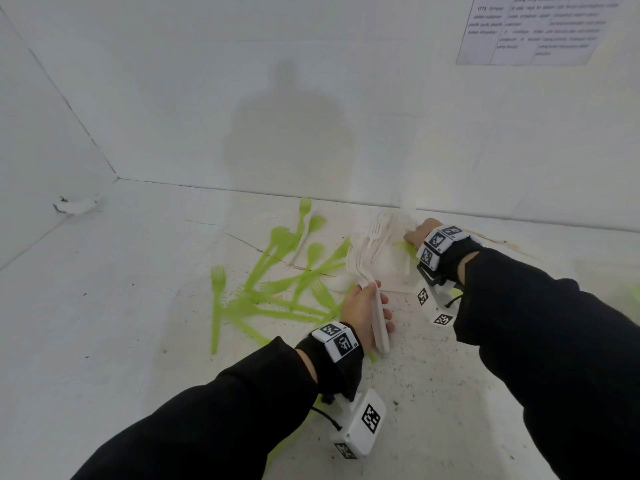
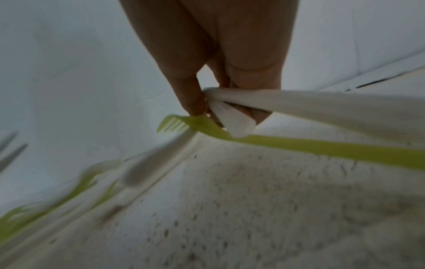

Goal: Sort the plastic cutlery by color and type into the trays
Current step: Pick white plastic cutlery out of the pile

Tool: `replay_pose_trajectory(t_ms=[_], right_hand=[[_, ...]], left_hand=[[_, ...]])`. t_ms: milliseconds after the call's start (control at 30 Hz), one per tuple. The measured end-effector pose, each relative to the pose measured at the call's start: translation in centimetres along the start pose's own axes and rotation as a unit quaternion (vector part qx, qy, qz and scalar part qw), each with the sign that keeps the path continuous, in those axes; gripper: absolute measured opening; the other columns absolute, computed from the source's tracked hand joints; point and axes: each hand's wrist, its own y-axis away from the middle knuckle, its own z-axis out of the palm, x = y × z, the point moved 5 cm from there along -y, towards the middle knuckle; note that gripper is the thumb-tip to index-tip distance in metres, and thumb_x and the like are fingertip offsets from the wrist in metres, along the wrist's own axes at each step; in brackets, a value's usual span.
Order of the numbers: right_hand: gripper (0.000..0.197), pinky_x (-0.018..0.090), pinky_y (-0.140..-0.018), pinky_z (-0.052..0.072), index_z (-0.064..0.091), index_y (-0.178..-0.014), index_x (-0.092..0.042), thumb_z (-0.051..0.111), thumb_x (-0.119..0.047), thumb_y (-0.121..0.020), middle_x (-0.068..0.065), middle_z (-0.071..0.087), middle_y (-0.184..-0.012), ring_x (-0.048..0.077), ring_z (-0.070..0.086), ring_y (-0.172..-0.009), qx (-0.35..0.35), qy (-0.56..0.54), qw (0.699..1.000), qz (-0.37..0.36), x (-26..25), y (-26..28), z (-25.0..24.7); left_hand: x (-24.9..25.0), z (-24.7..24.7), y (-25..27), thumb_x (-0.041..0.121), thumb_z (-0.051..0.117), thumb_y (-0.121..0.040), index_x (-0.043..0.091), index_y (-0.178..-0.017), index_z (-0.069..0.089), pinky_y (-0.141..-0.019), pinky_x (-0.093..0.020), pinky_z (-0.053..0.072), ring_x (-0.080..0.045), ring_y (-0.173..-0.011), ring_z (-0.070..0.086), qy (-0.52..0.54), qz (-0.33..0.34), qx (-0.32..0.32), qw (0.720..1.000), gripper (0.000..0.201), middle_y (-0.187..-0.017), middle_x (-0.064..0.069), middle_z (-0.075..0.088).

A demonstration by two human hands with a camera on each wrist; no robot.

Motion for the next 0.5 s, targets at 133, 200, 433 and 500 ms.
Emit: replay_pose_trajectory(t_ms=[133, 200, 433, 500], right_hand=[[0.030, 0.026, -0.071, 0.033, 0.058, -0.106, 0.005, 0.051, -0.021, -0.093, 0.019, 0.057, -0.096, 0.035, 0.057, -0.095, 0.052, -0.075, 0.996, -0.020, -0.2, 0.0, -2.3], [0.029, 0.024, -0.055, 0.030, 0.049, -0.071, -0.001, 0.051, -0.019, -0.094, 0.008, 0.045, -0.069, 0.028, 0.046, -0.066, 0.078, -0.093, 0.992, -0.025, -0.6, 0.5, -3.4], [0.041, 0.028, -0.058, 0.032, 0.046, -0.067, -0.005, 0.052, -0.037, -0.092, 0.006, 0.048, -0.067, 0.028, 0.051, -0.074, 0.087, -0.004, 0.994, -0.059, -0.4, 2.0, -4.0], [0.034, 0.029, -0.067, 0.032, 0.051, -0.079, -0.003, 0.053, -0.034, -0.092, 0.014, 0.056, -0.084, 0.032, 0.055, -0.089, 0.150, -0.026, 0.985, -0.079, -0.7, 2.4, -4.8]], left_hand=[[-0.2, -0.1, 0.4, 0.022, 0.039, -0.098, 0.014, -0.091, 0.051, -0.045, -0.023, 0.038, -0.017, -0.052, 0.040, -0.001, 0.002, -0.001, 1.000, 0.016, -0.073, -0.005, 0.046], [-0.3, -0.1, 0.6, 0.021, 0.040, -0.098, 0.015, -0.091, 0.052, -0.046, -0.024, 0.037, -0.017, -0.052, 0.040, 0.000, 0.000, -0.003, 1.000, 0.015, -0.073, -0.005, 0.046], [-0.6, -0.2, 1.4, 0.021, 0.040, -0.098, 0.014, -0.093, 0.052, -0.049, -0.025, 0.037, -0.017, -0.052, 0.040, 0.001, -0.001, -0.007, 1.000, 0.015, -0.072, -0.005, 0.046], [-0.5, -0.1, 1.6, 0.021, 0.040, -0.098, 0.014, -0.094, 0.052, -0.049, -0.025, 0.037, -0.017, -0.052, 0.040, 0.001, 0.001, -0.008, 1.000, 0.014, -0.072, -0.005, 0.046]])
